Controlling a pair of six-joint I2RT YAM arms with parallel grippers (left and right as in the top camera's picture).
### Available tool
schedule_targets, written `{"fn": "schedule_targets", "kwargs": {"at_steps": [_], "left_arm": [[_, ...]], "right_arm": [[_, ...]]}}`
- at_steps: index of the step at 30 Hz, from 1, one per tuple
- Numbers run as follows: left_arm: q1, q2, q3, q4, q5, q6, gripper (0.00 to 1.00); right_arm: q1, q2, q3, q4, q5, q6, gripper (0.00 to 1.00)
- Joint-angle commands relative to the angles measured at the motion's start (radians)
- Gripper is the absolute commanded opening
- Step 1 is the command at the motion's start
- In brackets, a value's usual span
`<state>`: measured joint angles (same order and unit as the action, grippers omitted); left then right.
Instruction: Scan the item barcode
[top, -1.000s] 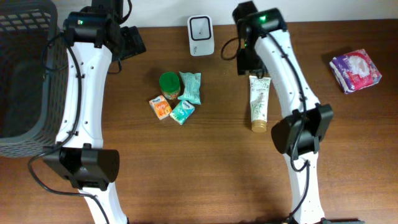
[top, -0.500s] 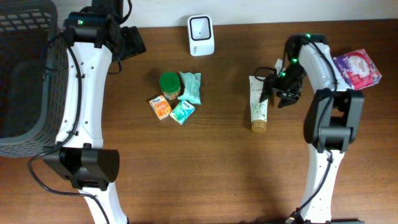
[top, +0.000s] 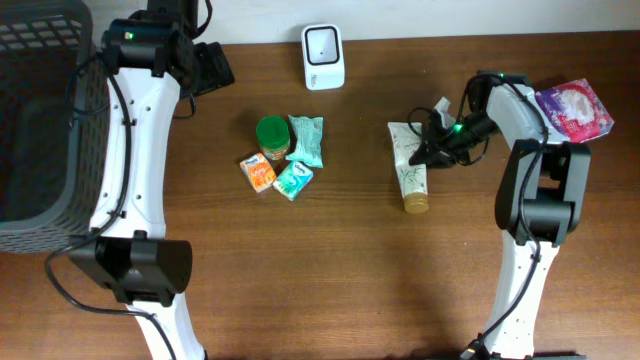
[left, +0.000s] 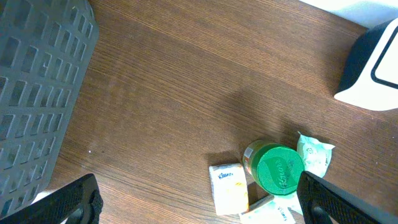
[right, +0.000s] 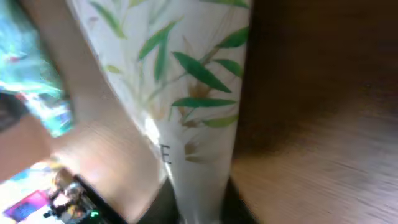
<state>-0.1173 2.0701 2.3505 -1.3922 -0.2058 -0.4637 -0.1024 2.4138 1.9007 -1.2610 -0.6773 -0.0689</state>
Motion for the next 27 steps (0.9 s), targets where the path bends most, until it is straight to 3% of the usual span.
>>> {"fn": "schedule_targets", "kwargs": {"at_steps": [1,8,11,15,20,23,27], "left_arm": [[-0.004,0.006,-0.001,-0.001,0.000,0.010,0.99],[-0.004,0.006,-0.001,-0.001,0.001,0.010,0.99],[-0.004,0.006,-0.001,-0.001,0.001,0.010,0.99],[-0.004,0.006,-0.001,-0.001,0.000,0.010,0.99],[-0.004,0.006,-0.001,-0.001,0.000,0.010,0.99],[-0.004,0.006,-0.001,-0.001,0.000,0.010,0.99],[-0.004,0.006,-0.001,-0.001,0.000,0.010,0.99]], "right_arm": [[0.011,-0.005,0.002,0.016,-0.122,-0.001,0.04],[0.043,-0.026,0.373,0.073,-0.303,0.172,0.04],[0.097,-0.026,0.455,0.400,-0.300,0.450,0.04],[0.197,-0.017,0.455,0.706,-0.013,0.684,0.04],[0.320,0.025,0.454,0.963,0.137,0.738,0.04],[0.370,0.060,0.454,0.990,0.328,0.851,0.04],[0.379,0.093,0.454,1.030,0.349,0.915,0.04]]}}
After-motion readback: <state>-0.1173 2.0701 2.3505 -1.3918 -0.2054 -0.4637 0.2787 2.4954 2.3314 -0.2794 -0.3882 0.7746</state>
